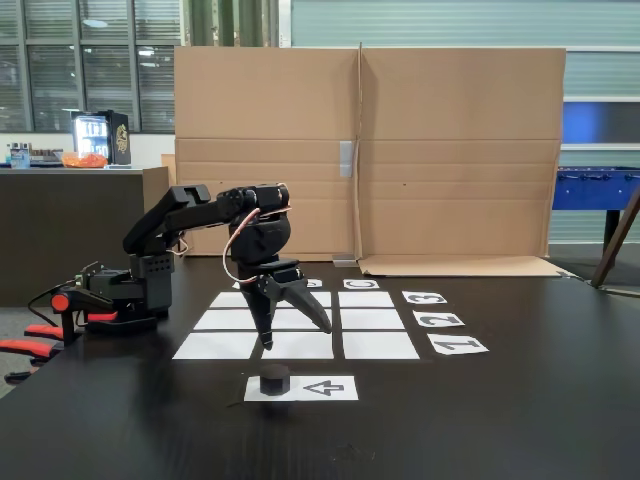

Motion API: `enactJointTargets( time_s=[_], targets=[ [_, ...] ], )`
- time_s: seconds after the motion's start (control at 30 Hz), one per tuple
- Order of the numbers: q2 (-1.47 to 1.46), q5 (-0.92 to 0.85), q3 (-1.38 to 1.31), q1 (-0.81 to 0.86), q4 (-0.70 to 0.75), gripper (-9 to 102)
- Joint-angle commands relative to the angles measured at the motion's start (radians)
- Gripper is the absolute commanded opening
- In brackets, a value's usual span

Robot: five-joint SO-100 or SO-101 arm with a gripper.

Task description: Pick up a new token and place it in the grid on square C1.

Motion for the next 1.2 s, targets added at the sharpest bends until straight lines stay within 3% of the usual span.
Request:
enactJointTargets(
  time_s=[0.0, 0.97, 1.17],
  targets=[
    [0.0, 0.023, -0.043, 0.021, 0.005, 67],
    [-0.127, 0.034, -0.126, 0.003, 0.005, 67],
    [-0.13, 0.035, -0.126, 0.005, 0.005, 55]
  ],
)
